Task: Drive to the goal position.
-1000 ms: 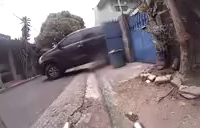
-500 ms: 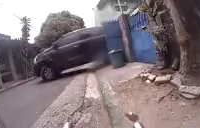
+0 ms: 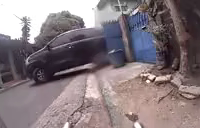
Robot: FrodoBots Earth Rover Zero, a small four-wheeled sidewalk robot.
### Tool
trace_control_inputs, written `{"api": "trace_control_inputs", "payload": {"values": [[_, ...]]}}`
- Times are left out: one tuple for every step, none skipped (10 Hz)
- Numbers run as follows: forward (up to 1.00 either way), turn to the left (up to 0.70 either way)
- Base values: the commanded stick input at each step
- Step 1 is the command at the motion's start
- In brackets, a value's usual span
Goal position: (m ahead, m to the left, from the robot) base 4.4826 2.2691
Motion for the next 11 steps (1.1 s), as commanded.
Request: {"api": "trace_control_inputs", "payload": {"values": [[0.04, 0.0], [0.04, 0.0], [0.04, 0.0], [0.04, 0.0], [0.04, 0.0], [0.04, 0.0], [0.04, 0.0], [0.05, 0.0], [0.05, 0.0], [0.04, 0.0], [0.04, 0.0]]}}
